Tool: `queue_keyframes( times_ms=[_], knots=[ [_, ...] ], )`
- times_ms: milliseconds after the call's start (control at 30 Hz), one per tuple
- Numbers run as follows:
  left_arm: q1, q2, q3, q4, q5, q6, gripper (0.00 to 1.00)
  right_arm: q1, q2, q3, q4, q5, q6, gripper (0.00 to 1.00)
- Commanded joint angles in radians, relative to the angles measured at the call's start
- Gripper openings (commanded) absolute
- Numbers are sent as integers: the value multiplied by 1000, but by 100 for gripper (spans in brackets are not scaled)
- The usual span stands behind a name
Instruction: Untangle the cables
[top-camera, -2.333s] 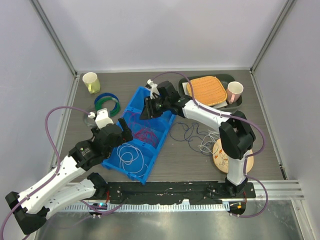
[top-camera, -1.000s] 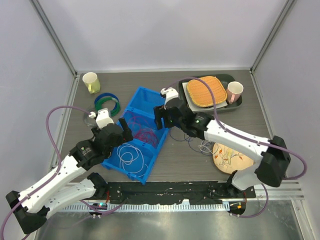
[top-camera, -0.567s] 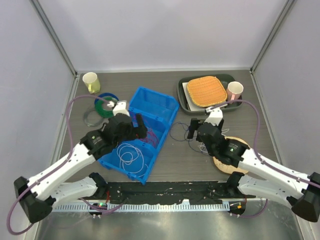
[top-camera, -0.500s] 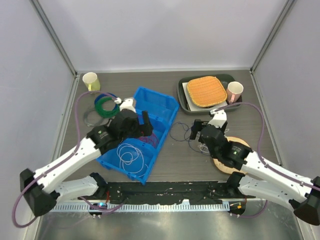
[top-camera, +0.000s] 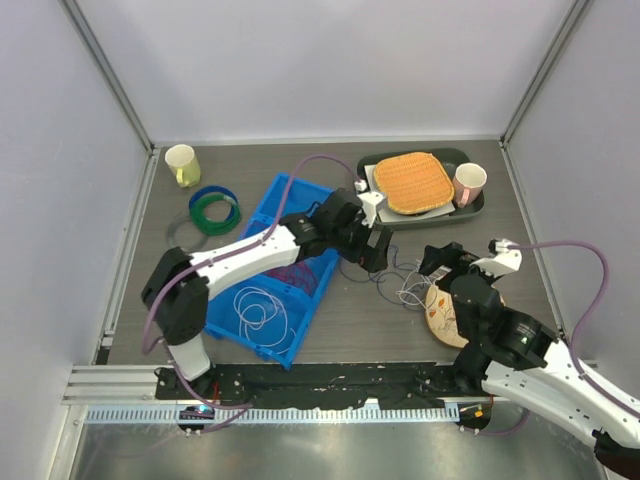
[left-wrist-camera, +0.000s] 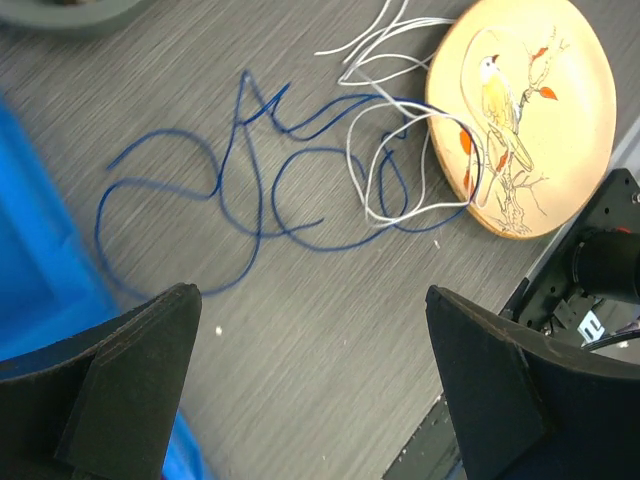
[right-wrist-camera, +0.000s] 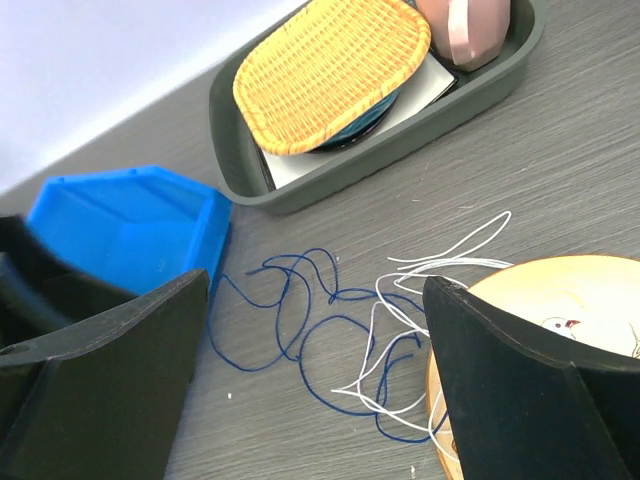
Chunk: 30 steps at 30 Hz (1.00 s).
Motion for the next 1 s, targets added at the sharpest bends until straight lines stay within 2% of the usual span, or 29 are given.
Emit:
queue_keyframes(
  times_ms=[0, 100, 267, 367, 533, 567, 633, 667, 700, 733, 833, 967],
  knots=[
    [2, 116, 136, 52, 127, 139, 100, -1, -95, -20, -19, 65, 71, 94],
    [11, 193, 242, 15, 96, 189, 100, 1, -157, -35, 4, 30, 66, 94],
    [34, 417, 487, -109, 156, 216, 98, -1, -172, -46, 38, -5, 20, 94],
    [39, 503, 567, -146, 174, 229, 93, -1, -155, -43, 35, -4, 17, 94],
    [56, 566, 587, -147, 200, 214, 87, -2, -141, -40, 33, 2, 20, 94],
    [61, 572, 584, -146, 229, 211, 80, -1, -134, -40, 33, 2, 22, 94],
    [62, 576, 580, -143, 254, 208, 72, -1, -131, -40, 35, 5, 19, 94],
    [62, 571, 569, -140, 270, 206, 60, -1, -128, -40, 35, 10, 20, 94],
    [62, 559, 561, -132, 281, 206, 51, -1, -126, -40, 35, 7, 19, 93],
    [62, 550, 554, -126, 289, 206, 31, -2, -123, -40, 36, 7, 20, 93],
    [62, 505, 534, -114, 297, 202, 0, -1, -111, -41, 44, 4, 13, 93],
    [61, 422, 520, -117, 278, 188, 0, -1, -74, -41, 73, -10, -21, 93]
  ],
)
